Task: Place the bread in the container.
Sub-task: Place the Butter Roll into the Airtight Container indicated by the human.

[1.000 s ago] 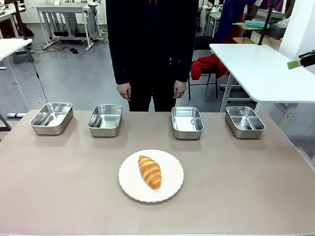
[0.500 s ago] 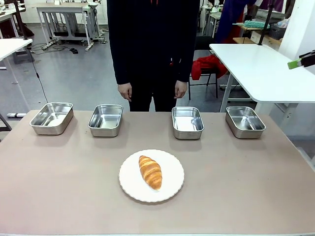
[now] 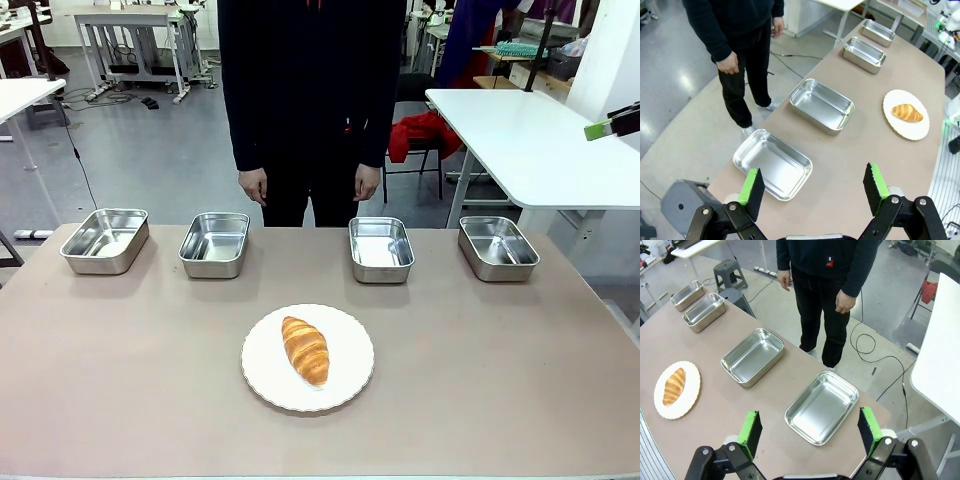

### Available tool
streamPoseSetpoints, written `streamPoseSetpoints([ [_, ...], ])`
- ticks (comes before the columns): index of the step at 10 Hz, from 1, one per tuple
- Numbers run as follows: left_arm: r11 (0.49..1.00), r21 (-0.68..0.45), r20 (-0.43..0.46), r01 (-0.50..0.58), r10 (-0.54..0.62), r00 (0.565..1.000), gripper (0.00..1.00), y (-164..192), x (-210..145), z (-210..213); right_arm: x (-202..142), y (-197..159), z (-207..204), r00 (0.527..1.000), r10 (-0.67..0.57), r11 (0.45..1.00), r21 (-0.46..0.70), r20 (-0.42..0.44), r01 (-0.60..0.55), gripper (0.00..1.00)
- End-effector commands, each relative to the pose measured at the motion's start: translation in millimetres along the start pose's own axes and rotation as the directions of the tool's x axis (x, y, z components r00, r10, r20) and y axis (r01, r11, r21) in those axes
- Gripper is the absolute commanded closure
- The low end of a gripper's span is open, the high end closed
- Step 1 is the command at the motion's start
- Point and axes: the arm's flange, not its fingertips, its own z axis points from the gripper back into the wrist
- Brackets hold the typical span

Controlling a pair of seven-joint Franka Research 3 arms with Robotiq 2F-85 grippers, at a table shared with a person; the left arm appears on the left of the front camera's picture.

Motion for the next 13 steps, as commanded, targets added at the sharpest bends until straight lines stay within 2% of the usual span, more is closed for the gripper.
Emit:
streamPoseSetpoints([
  [1, 1.0, 0.002, 0.006, 0.003, -0.003, 1.0, 0.0, -1.4, 1.9, 1.3, 2.0, 0.6, 1.0, 1.0, 0.002, 1.0, 0.002, 0.018, -0.002, 0.0],
  [13, 1.0, 0.002, 0.006, 0.003, -0.003, 1.0, 0.0, -1.4, 1.9, 1.3, 2.0, 0.6, 1.0, 1.0, 0.002, 1.0, 0.002, 0.018, -0.002, 0.0],
])
